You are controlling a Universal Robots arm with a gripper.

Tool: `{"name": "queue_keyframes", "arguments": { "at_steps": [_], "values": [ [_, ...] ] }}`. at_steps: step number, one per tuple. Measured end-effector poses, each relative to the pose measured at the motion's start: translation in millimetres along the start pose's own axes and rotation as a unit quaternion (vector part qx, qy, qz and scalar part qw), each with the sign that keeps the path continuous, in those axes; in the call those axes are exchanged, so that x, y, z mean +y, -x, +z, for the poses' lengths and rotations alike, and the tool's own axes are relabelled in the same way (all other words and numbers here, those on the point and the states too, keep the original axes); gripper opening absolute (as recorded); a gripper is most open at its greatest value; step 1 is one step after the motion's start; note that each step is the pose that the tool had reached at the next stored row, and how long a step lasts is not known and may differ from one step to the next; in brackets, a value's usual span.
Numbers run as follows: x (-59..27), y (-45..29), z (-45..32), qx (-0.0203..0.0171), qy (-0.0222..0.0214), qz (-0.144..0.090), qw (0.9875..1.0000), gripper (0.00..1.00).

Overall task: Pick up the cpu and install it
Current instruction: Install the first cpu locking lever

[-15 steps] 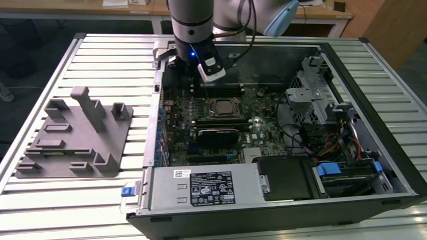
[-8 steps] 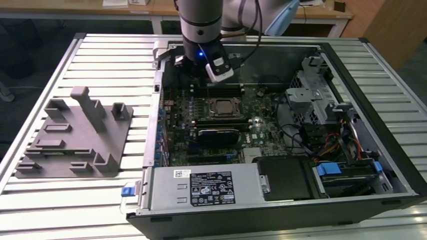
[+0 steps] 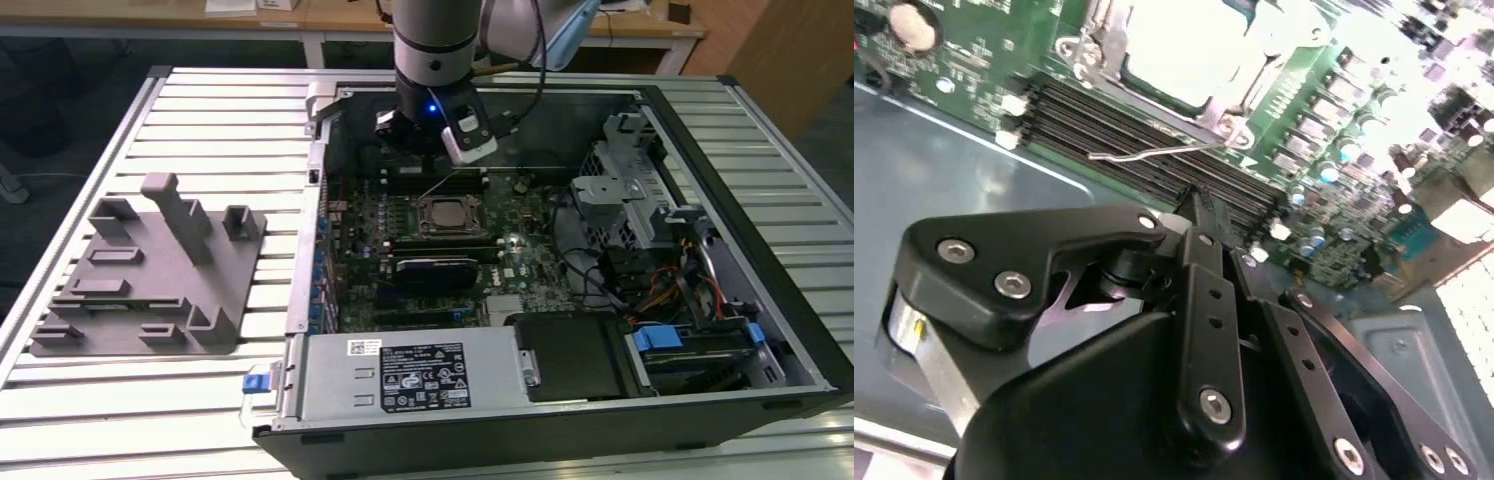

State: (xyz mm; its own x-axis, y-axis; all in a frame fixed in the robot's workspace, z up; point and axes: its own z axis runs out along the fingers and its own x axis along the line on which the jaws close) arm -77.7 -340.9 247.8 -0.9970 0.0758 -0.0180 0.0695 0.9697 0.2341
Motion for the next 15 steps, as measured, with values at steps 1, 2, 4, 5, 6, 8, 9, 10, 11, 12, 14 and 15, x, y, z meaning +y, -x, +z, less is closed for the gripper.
{"name": "queue_keyframes", "arguments": {
  "at_steps": [1,2,4,5,6,8,9,10,11,12,14,15],
  "values": [
    [0.0,0.0,0.0,0.0,0.0,0.0,1.0,0.11],
    [0.0,0.0,0.0,-0.0001,0.0,0.0,1.0,0.11],
    [0.0,0.1,0.1,-0.0001,0.0001,0.0,1.0,0.11],
    [0.0,0.2,0.1,-0.0003,0.0,0.001,1.0,0.11],
    [0.0,0.2,0.2,-0.0009,-0.0002,0.002,1.0,0.11],
    [-0.1,0.2,0.9,-0.0055,-0.001,0.006,1.0,0.11],
    [-0.3,0.2,1.5,-0.0088,-0.0013,0.008,0.9999,0.11],
    [-0.4,0.2,2.1,-0.0121,-0.0019,0.01,0.9999,0.11],
    [-0.6,0.1,2.6,-0.0157,-0.0028,0.012,0.9998,0.11],
    [-0.6,0.2,2.8,-0.0203,-0.0055,0.015,0.9997,0.11],
    [-0.7,0.1,3.3,-0.0298,-0.0125,0.02,0.9993,0.11],
    [-0.8,0.2,3.5,-0.0344,-0.0157,0.022,0.999,0.11]
  ]
}}
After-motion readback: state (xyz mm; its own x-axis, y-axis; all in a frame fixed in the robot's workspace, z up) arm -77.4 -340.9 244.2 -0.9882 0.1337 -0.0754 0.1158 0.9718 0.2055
